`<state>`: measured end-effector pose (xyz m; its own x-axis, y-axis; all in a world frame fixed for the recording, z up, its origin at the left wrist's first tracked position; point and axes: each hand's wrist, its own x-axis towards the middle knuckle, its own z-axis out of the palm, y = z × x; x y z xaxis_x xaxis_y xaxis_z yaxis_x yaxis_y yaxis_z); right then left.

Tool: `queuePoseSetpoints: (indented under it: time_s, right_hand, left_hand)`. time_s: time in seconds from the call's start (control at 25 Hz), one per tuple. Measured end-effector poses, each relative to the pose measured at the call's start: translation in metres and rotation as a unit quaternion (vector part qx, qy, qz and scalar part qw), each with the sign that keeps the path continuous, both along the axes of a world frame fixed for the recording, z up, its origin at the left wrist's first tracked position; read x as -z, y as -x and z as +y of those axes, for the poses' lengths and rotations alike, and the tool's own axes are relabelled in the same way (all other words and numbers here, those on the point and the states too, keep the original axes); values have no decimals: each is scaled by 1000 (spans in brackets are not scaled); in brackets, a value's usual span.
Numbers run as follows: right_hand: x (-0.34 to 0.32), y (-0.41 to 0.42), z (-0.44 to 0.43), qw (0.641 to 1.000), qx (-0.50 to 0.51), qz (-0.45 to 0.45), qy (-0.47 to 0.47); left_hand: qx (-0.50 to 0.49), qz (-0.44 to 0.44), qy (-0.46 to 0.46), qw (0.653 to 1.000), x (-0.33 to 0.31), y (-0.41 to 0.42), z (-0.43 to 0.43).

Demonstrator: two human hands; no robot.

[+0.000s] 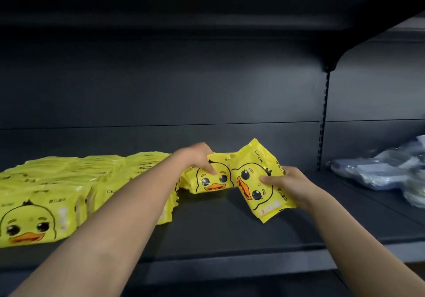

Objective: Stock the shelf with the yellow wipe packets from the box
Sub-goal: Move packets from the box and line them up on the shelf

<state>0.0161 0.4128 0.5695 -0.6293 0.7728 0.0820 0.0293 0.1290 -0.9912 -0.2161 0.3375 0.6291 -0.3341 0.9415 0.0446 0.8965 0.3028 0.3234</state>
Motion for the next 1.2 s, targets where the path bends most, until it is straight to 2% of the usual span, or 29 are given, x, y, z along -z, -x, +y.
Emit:
queuePoseSetpoints:
  time_s: [0.24, 0.48, 0.64, 0.8, 0.88, 0.92, 1.04, 1.12, 1.2]
  right_hand:
    - [7, 36, 33, 1000, 6, -15, 6]
    - [7, 56, 48, 1000, -13, -29, 3]
    - [2, 61, 54, 998, -9, -48, -29]
    - [-15, 73, 47, 988, -61, -106, -96]
    - [-24, 89, 42, 968, -92, -176, -156]
    - [-28, 100, 39, 946, -99, -225, -210]
    - [-24, 140, 29, 854, -80, -328, -396]
    - [-10, 156, 19, 804, -28, -328, -495]
    - [3, 160, 14, 786, 22, -297, -543]
  left_hand:
    - [3, 138, 67, 988, 33, 37, 40]
    - [-54, 283, 104, 952, 38, 45, 52]
    - [-57, 260, 75, 961, 33, 49, 42]
    - [-81, 201, -29, 976, 20, 62, 6]
    - [-81, 170, -58, 980, 16, 69, -16]
    - [-82, 159, -64, 982, 13, 72, -28]
    - [-107, 145, -90, 980, 7, 79, -58]
    - [-125, 154, -113, 974, 5, 82, -71]
    - [-129, 160, -115, 972, 6, 82, -79]
